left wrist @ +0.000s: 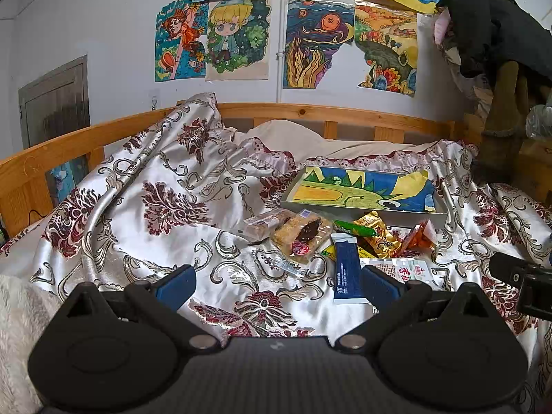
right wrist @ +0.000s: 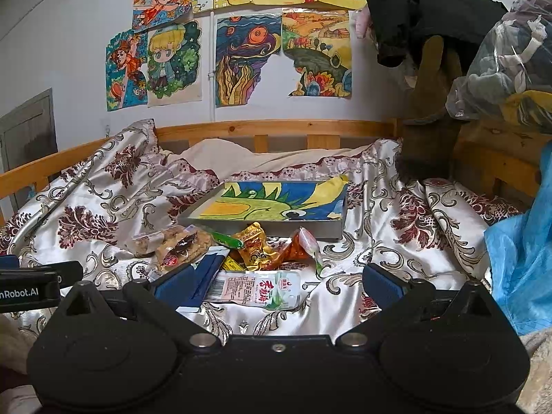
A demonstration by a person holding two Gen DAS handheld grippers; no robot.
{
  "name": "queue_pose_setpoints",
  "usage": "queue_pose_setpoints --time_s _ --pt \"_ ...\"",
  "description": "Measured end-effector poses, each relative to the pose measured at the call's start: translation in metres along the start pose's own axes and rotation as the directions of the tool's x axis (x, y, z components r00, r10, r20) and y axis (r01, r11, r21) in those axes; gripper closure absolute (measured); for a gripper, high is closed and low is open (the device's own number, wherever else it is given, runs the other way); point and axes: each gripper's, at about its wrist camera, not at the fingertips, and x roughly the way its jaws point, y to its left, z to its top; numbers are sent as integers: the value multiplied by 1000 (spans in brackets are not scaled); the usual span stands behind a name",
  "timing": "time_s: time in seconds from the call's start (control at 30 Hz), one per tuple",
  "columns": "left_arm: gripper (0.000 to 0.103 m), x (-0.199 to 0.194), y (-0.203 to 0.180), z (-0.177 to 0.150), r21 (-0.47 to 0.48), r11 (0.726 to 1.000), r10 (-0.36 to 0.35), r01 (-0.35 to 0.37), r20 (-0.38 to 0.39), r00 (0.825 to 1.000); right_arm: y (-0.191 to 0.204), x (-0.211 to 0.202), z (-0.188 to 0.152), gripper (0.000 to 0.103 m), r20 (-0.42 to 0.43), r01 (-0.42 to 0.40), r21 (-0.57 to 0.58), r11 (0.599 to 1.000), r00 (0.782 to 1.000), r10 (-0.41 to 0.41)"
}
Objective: Organize snacks
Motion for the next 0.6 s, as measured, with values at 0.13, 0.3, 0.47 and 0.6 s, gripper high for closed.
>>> queue_pose_setpoints --time_s 0.13,0.3,0.47,0.6 --pt "0 0 0 0 0 1000 1 -1 0 1000 0 0 0 1 0 0 0 1000 1000 0" --pt "0 0 0 0 0 1000 1 -1 0 1000 -2 1 0 1 -5 -4 2 1000 1000 4" --pt "0 0 0 0 0 1000 1 -1 0 1000 4 -2 1 1 -3 -5 -2 1000 1000 5" --pt "0 0 0 0 0 1000 1 -1 0 1000 3 -1 0 1 -4 -6 -1 1000 1000 6"
